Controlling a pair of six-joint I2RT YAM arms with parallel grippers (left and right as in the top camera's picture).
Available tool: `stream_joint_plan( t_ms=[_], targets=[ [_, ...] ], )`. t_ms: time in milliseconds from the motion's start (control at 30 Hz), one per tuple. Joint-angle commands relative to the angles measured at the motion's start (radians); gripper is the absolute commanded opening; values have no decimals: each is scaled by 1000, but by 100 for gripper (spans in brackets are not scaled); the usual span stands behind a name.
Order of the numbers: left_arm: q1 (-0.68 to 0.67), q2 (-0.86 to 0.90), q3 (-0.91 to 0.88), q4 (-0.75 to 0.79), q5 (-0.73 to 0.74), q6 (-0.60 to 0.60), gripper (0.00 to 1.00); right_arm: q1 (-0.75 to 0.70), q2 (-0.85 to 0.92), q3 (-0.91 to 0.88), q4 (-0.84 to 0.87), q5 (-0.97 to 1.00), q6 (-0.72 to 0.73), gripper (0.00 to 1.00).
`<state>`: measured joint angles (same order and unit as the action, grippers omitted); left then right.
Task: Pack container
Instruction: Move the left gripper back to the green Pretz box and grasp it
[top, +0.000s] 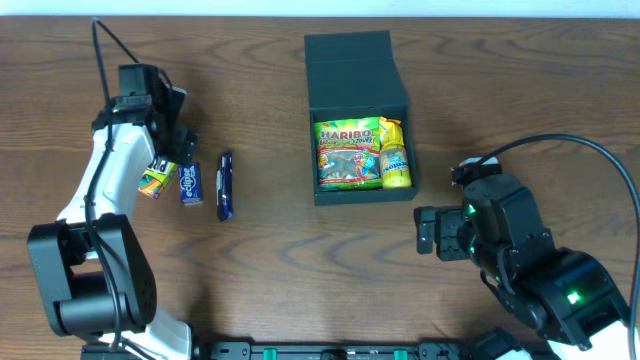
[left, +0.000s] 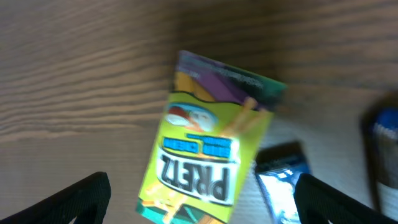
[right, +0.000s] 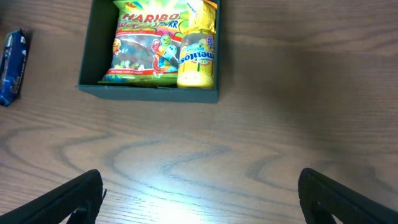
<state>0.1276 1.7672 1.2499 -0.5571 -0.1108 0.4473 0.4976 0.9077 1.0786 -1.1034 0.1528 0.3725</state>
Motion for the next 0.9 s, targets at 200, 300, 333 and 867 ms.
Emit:
stream_joint_plan(
  t_ms=[200, 300, 333, 867],
  targets=[
    [36, 79, -9, 68, 115, 17, 95, -7, -5, 7, -1, 4, -14, 99],
    [36, 111, -9, 69, 128, 18, 95, -7, -5, 7, -1, 4, -14, 99],
    [36, 118, -9, 70, 131, 18, 96, -7, -5, 7, -1, 4, -14, 100],
    [36, 224, -9, 134, 134, 24, 95, -7, -5, 7, -1, 4, -14, 99]
  ],
)
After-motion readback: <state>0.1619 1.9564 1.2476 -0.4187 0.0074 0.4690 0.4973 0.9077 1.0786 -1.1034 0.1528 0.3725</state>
